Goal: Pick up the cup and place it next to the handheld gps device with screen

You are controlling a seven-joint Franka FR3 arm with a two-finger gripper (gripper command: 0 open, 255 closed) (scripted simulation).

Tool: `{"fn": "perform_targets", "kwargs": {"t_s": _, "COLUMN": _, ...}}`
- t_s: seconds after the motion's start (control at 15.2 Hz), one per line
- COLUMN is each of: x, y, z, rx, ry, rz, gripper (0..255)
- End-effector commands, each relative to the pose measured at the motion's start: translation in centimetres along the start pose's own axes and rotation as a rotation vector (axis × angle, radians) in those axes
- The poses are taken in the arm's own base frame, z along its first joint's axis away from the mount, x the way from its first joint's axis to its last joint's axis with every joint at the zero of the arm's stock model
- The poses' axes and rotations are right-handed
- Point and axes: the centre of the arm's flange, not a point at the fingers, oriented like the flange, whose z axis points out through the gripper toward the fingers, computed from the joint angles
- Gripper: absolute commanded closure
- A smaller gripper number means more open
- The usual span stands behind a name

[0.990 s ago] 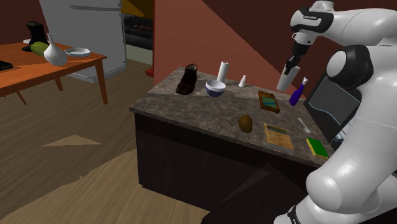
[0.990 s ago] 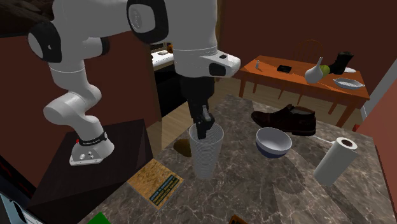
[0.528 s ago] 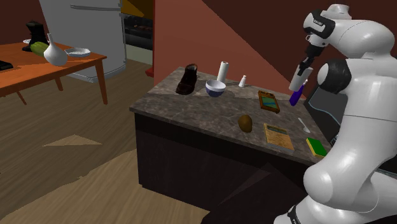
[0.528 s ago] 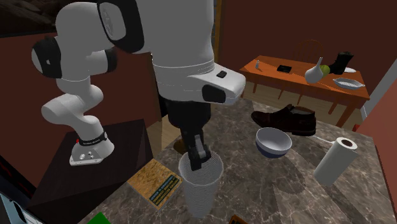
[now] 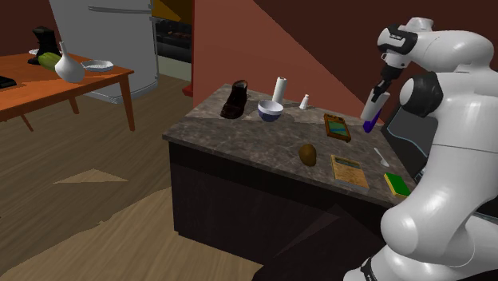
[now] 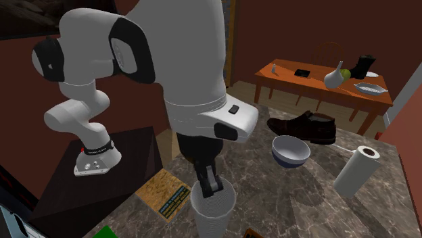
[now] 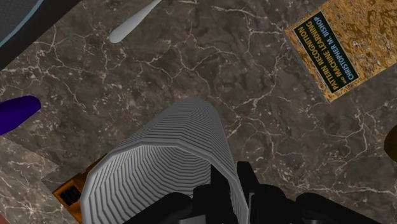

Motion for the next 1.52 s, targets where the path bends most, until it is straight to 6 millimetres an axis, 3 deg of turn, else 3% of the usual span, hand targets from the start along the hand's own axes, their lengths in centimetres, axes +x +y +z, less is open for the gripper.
{"fn": "perform_targets", "kwargs": {"t_s": 0.0, "x": 0.0, "y": -0.1, "z": 1.1, "rx": -0.001, "ry": 0.000, "rz": 0.000, "gripper": 255}}
{"fn": "perform_targets", "kwargs": {"t_s": 1.45, "x": -0.5, "y": -1.0, "z": 12.6, "rx": -0.001, "ry": 0.000, "rz": 0.000, "gripper": 255}}
